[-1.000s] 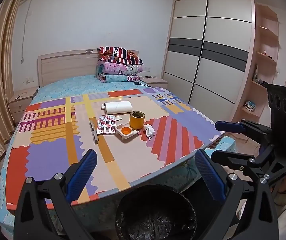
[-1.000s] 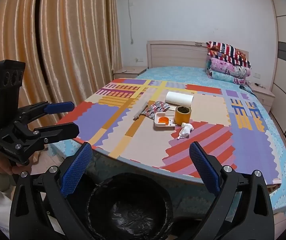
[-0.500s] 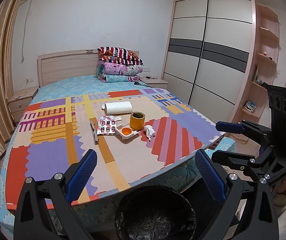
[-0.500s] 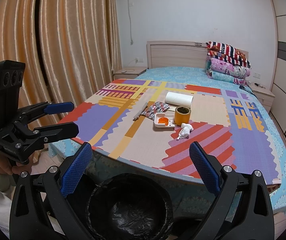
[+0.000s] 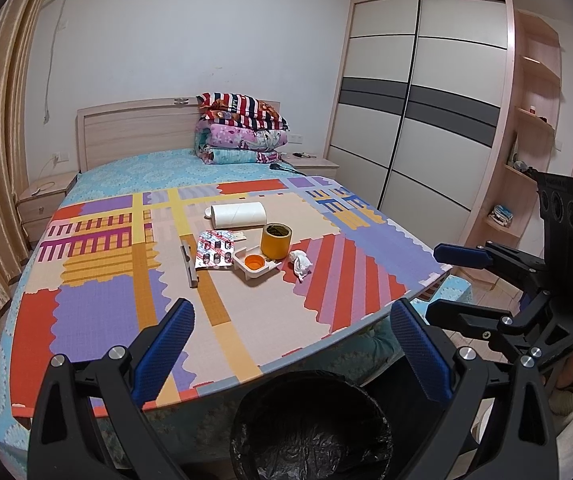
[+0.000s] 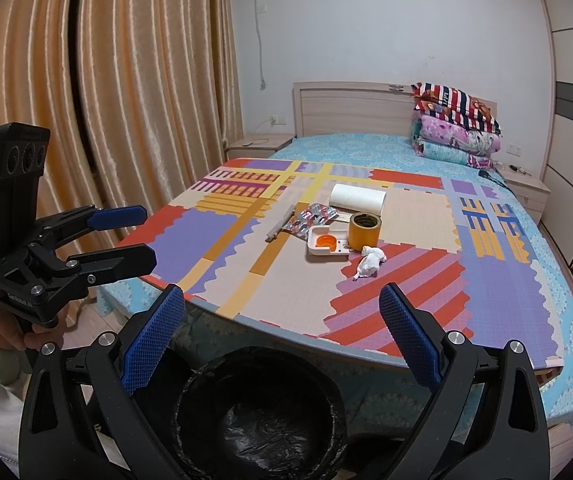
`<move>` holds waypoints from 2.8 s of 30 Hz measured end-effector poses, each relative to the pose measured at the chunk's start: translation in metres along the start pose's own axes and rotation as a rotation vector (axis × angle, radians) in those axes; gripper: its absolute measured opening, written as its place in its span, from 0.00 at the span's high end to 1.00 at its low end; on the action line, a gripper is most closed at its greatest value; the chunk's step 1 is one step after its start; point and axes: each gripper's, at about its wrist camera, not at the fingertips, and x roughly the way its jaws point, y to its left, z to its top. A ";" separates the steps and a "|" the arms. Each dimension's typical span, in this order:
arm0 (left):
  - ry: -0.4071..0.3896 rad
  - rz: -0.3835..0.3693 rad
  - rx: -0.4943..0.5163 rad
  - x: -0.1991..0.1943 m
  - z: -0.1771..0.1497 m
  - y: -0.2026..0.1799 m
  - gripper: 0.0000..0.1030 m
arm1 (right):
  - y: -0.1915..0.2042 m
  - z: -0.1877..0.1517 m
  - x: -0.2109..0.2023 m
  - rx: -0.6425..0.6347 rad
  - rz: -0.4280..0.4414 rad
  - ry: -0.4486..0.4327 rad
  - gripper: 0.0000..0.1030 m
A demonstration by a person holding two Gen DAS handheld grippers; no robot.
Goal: Collect trash
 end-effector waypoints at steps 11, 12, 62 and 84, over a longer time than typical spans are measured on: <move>0.001 0.001 -0.004 0.001 0.000 0.000 0.08 | -0.001 0.001 0.003 0.002 -0.001 0.000 0.04; 0.001 0.000 -0.005 0.001 0.000 0.001 0.08 | -0.001 0.001 0.003 0.002 -0.001 0.000 0.04; 0.218 0.147 -0.192 0.149 0.013 0.119 0.14 | -0.092 0.022 0.143 0.169 -0.105 0.167 0.40; 0.319 0.157 -0.194 0.207 0.006 0.143 0.69 | -0.116 0.020 0.212 0.201 -0.116 0.268 0.68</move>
